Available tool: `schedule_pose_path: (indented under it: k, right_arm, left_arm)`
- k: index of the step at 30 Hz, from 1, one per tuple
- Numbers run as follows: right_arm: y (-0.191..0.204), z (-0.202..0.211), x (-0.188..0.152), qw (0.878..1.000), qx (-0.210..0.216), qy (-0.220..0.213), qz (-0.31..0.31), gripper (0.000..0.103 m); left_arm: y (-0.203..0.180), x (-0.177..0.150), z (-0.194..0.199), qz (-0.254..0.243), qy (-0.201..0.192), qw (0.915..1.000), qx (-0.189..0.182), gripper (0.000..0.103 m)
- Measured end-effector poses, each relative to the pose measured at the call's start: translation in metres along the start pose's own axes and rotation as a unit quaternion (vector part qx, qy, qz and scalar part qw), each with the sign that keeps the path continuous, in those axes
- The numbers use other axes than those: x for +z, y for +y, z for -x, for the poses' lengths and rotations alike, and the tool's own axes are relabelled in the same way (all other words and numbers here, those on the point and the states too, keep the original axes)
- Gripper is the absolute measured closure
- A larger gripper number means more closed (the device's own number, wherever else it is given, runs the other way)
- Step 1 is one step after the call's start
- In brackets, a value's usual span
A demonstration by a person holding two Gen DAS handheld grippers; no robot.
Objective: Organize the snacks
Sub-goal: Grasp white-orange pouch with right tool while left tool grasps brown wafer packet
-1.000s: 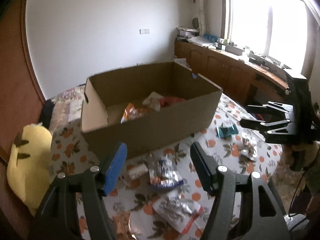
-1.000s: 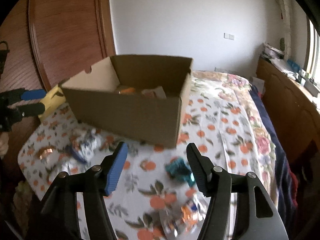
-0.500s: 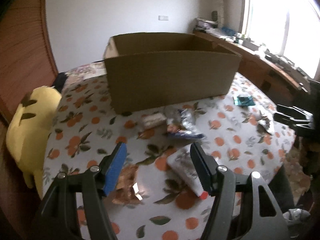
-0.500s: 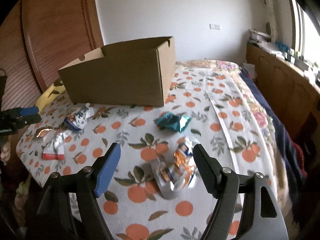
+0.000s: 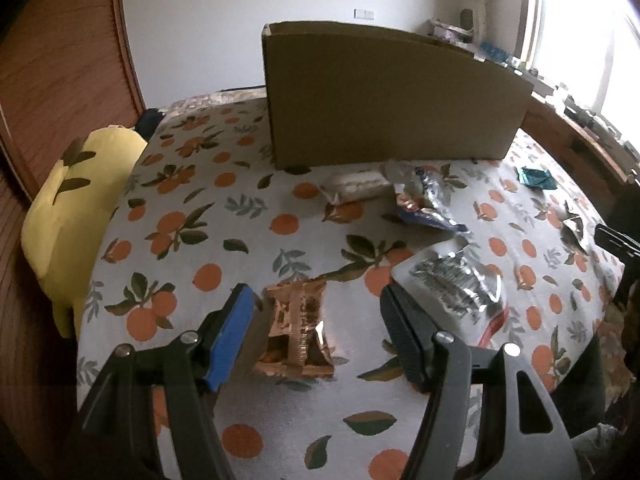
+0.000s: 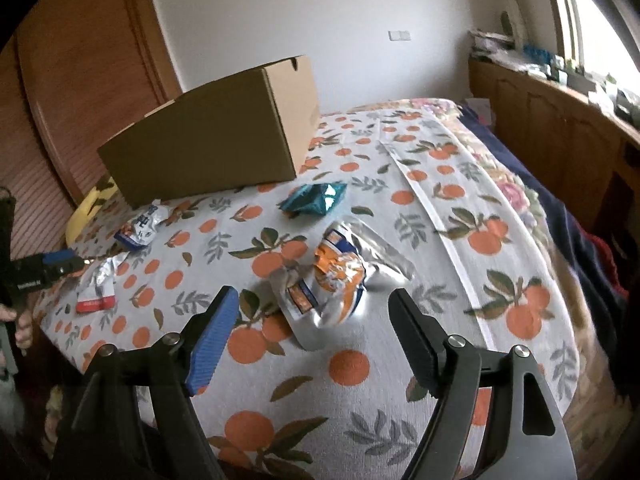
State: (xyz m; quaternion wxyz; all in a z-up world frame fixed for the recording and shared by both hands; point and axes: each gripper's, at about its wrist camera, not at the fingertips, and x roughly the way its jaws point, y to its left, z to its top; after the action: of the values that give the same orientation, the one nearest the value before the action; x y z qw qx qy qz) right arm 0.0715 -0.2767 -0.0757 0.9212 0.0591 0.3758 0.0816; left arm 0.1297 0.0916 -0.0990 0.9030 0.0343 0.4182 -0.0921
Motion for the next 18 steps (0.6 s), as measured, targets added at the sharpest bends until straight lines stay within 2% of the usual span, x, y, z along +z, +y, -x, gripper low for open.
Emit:
schedule_pose_path:
  k: [6,10,14,18]
  right_arm:
    - [-0.004,-0.003,-0.002,1.000,0.010,0.008,-0.016,0.024]
    - [-0.003,-0.005,-0.004,1.000,0.016,0.011,-0.023,0.023]
    - [-0.002,-0.008,-0.002,0.999,0.024,0.011,-0.037,0.023]
    - [0.006,-0.012,0.000,0.999,0.020,0.016,-0.025,0.023]
  left_arm:
    - [0.008,-0.006,-0.004,0.023,0.009,0.9997,0.000,0.042]
    - [0.008,-0.010,-0.004,0.026,0.009,0.9996,-0.004,0.064]
    - [0.005,-0.014,-0.004,0.012,0.005,0.9999,-0.001,0.067]
    - [0.005,-0.014,-0.003,0.012,0.004,0.9999,-0.001,0.067]
